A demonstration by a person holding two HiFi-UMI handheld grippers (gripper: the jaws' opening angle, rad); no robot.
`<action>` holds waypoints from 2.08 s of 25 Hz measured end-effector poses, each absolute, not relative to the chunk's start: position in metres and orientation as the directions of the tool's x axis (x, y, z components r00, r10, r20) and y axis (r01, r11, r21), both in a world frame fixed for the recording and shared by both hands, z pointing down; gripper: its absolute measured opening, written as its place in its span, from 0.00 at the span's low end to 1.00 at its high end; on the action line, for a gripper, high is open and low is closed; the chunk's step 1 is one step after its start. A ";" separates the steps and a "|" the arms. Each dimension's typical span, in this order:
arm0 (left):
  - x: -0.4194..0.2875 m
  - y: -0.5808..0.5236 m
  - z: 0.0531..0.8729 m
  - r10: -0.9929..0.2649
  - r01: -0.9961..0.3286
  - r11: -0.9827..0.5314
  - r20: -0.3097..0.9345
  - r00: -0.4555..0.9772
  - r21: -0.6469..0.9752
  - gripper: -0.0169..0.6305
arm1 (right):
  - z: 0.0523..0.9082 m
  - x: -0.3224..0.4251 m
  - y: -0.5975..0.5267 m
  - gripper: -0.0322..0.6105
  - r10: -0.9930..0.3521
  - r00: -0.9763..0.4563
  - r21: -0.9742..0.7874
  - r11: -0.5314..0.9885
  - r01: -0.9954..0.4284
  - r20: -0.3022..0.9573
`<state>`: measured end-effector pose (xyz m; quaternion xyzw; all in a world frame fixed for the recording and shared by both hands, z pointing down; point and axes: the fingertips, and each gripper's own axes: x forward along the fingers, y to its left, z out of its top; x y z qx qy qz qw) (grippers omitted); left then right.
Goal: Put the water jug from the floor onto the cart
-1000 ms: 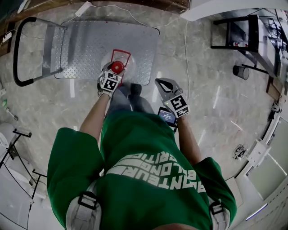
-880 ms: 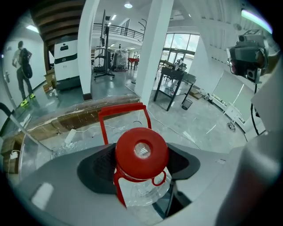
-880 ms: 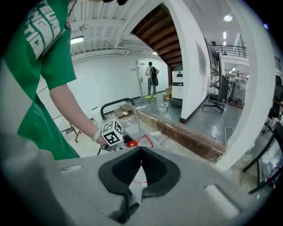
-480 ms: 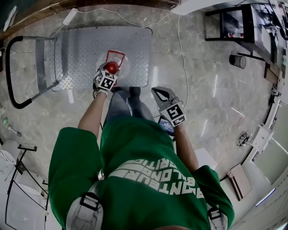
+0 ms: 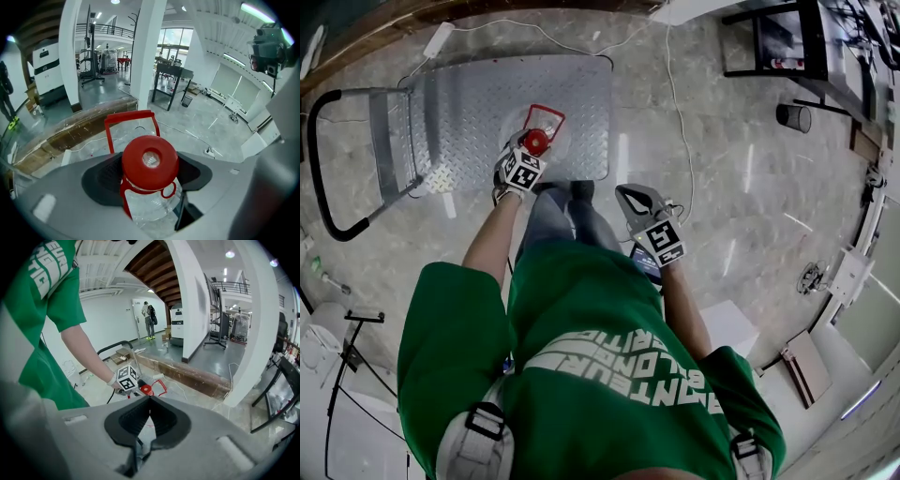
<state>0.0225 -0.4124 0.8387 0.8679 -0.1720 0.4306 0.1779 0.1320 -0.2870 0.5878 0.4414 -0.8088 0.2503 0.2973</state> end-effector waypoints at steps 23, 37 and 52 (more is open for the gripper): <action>0.007 -0.409 0.787 -0.224 -0.514 -0.846 0.782 0.582 0.140 0.51 | 0.565 0.151 -0.314 0.04 -0.635 -0.468 -0.090 0.534 -0.841 0.614; 0.008 -0.386 0.633 -0.508 -0.679 -0.727 0.585 0.632 0.103 0.24 | 0.514 0.210 -0.347 0.04 -0.719 -0.513 0.022 0.589 -0.808 0.469; 0.008 -0.293 0.550 -0.629 -0.742 -0.663 0.461 0.626 0.101 0.05 | 0.529 0.220 -0.297 0.04 -0.684 -0.612 -0.050 0.650 -0.758 0.398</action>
